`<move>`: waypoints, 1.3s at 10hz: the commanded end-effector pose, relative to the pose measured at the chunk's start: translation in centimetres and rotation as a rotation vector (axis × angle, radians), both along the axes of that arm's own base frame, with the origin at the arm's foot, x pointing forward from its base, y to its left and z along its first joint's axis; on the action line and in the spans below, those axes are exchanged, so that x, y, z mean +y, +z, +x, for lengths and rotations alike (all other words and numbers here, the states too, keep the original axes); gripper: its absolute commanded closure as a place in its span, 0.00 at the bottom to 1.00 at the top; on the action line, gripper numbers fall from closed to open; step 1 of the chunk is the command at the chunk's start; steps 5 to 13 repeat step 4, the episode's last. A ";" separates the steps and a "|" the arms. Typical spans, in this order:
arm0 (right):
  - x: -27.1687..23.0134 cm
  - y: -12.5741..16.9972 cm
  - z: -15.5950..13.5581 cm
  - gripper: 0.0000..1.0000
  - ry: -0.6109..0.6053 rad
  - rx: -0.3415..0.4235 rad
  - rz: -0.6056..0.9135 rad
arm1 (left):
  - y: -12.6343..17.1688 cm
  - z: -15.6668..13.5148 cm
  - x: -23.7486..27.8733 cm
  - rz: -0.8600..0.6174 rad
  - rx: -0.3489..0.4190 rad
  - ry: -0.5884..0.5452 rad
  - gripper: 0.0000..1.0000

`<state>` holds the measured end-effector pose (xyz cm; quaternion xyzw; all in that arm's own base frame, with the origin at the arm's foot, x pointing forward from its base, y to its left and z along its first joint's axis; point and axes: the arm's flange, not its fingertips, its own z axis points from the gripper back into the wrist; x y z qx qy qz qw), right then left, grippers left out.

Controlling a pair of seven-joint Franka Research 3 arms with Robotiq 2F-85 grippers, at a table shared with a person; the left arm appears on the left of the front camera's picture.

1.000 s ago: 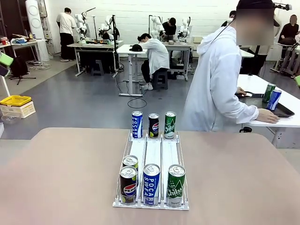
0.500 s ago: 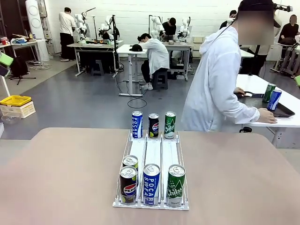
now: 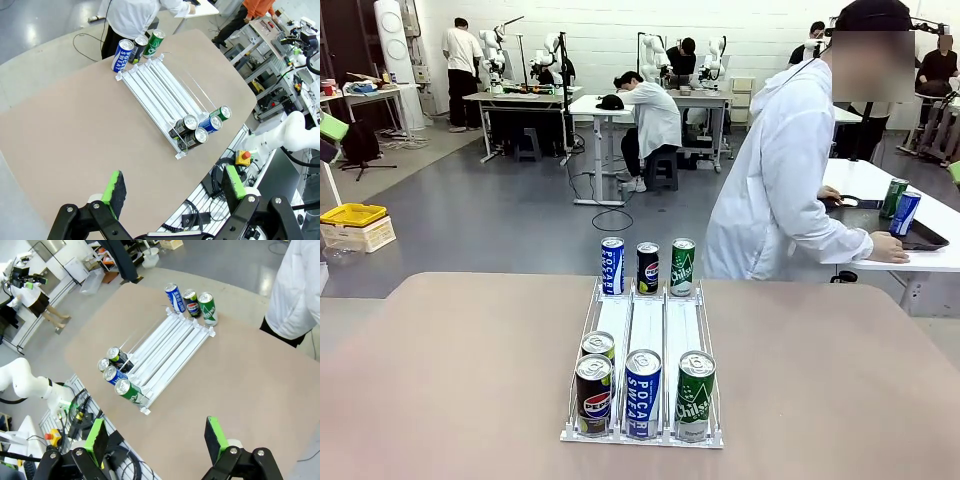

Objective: Retrieve and hand over the desired beverage to the person.
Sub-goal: Place the picked can on the Handle tray extended by the person.

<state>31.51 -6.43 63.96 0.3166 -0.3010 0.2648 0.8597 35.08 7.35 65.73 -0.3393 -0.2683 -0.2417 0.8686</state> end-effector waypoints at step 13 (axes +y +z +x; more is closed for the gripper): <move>-0.1 0.0 0.2 0.00 0.010 -0.005 -0.001 | 0.0 0.1 0.0 -0.017 -0.020 -0.008 0.00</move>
